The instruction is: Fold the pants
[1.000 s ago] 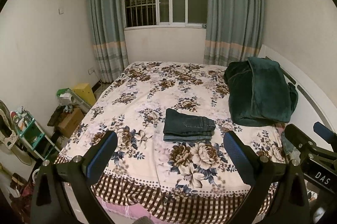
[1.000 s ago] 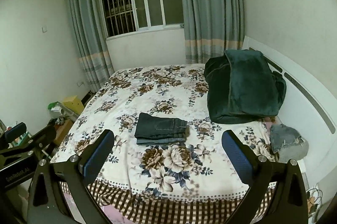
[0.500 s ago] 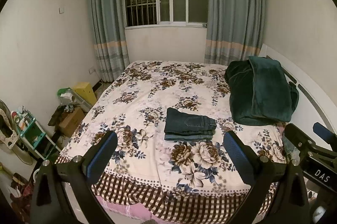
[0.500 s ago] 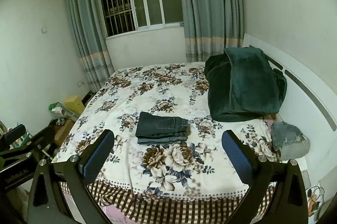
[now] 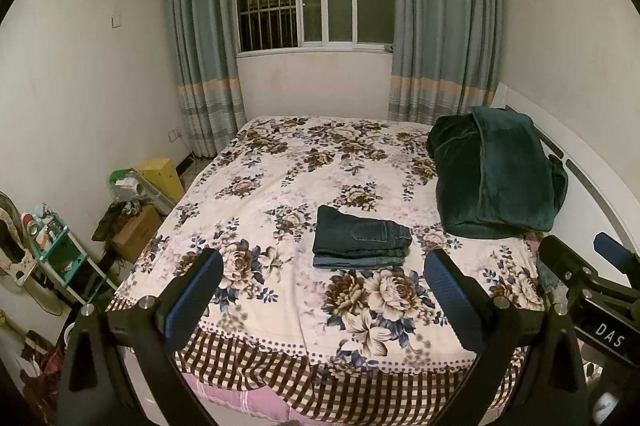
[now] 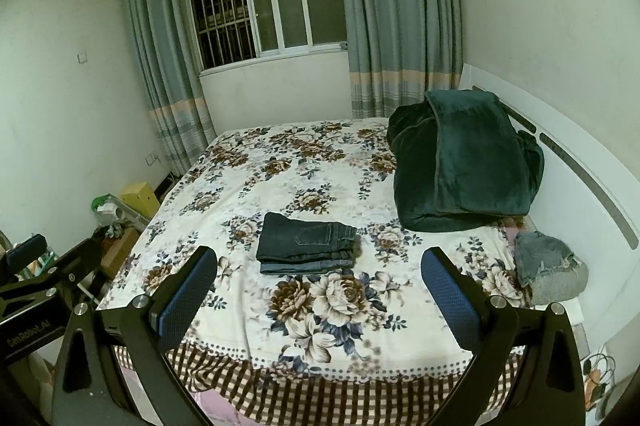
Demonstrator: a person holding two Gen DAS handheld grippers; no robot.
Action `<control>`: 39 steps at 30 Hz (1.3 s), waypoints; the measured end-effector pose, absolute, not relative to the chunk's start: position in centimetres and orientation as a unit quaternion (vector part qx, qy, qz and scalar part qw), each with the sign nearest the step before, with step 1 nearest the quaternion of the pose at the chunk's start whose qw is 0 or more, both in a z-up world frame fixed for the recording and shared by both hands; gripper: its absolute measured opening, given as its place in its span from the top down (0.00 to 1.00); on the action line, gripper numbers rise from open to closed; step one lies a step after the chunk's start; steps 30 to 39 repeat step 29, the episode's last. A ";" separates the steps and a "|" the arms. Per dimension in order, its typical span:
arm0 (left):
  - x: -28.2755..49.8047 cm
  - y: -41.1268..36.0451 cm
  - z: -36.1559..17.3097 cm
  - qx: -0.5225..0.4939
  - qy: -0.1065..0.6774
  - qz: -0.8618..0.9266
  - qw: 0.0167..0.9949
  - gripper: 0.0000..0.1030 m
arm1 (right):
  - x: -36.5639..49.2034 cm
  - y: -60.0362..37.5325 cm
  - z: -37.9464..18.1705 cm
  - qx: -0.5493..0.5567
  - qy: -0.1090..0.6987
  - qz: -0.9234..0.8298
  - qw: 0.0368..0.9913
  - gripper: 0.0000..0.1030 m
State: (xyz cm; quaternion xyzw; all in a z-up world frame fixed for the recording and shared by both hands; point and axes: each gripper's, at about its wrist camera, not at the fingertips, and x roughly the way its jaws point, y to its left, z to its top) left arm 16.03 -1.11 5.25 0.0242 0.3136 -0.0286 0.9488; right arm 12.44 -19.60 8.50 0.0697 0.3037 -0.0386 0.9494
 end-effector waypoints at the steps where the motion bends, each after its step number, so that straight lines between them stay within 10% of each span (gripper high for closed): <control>1: 16.0 -1.2 5.3 0.026 0.313 -0.028 0.949 0.00 | 12.5 -19.5 8.5 0.070 0.303 -0.040 0.950 0.00; 39: 15.7 -0.6 5.2 0.027 0.309 -0.028 0.950 0.00 | 12.5 -19.7 8.5 0.065 0.302 -0.041 0.950 0.00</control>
